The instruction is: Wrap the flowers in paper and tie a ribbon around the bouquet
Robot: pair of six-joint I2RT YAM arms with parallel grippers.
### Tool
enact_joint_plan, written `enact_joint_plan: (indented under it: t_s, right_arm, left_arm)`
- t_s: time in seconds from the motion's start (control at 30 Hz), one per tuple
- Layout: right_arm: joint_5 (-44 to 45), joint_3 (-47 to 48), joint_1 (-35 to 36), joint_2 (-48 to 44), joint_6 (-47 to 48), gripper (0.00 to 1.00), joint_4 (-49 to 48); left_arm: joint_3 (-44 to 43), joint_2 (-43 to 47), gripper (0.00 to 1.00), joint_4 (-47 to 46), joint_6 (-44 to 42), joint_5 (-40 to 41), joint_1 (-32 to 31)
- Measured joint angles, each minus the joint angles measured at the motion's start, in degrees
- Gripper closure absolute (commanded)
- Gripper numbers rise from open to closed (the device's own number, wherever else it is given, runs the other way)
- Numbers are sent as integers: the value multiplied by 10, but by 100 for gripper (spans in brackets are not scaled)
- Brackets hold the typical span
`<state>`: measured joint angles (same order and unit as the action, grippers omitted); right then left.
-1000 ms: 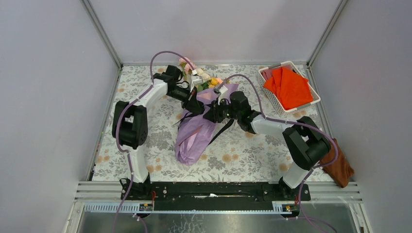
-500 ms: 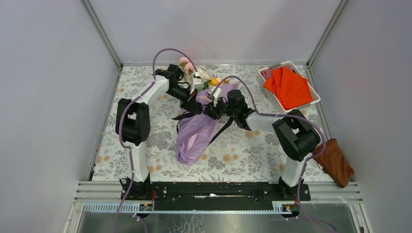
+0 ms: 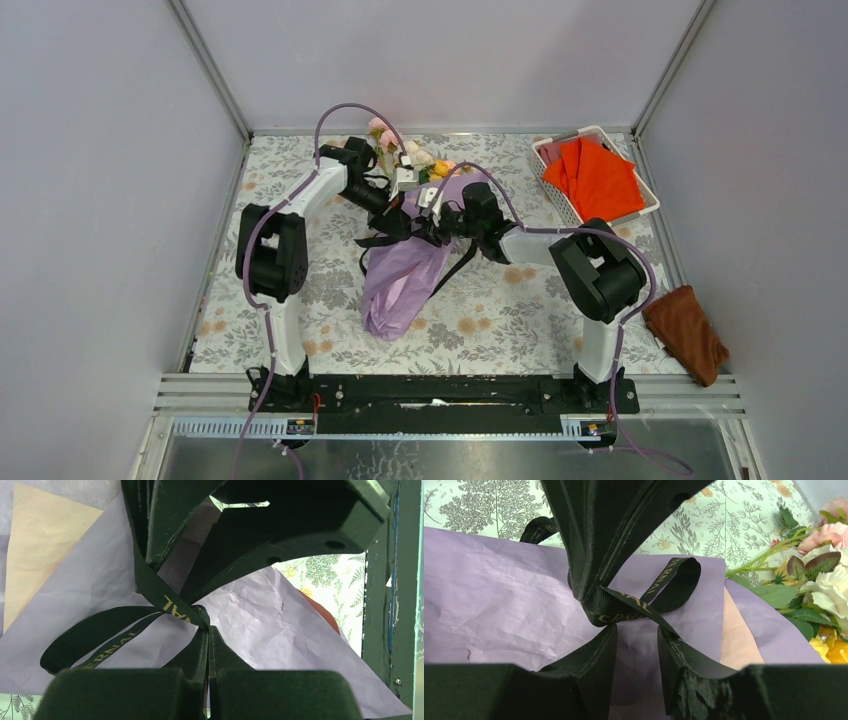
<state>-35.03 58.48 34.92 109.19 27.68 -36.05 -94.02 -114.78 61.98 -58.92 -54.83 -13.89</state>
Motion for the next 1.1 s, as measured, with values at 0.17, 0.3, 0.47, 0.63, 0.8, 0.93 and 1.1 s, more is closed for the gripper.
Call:
enact_joint_plan:
  t_s: [0.17, 0.3, 0.47, 0.63, 0.8, 0.93, 1.1]
  right_arm:
    - [-10, 11, 0, 5, 37, 50, 10]
    - [-18, 16, 0, 6, 46, 57, 5]
    - [-21, 14, 0, 6, 44, 55, -22]
    - [-29, 14, 2, 6, 51, 52, -23]
    - [-38, 14, 3, 6, 63, 53, -14]
    - [-47, 13, 4, 6, 71, 55, 1]
    - [-51, 13, 8, 6, 73, 62, 8]
  left_arm:
    - [0, 0, 100, 6, -14, 0, 0]
    - [0, 0, 100, 10, -23, 0, 0]
    - [-17, -12, 100, 21, -26, 0, 0]
    - [-28, -21, 100, 25, -26, -5, 0]
    - [-37, -28, 100, 28, -25, -9, 0]
    - [-37, -28, 100, 28, -25, -14, 0]
    - [-37, -28, 100, 28, -26, -18, -2]
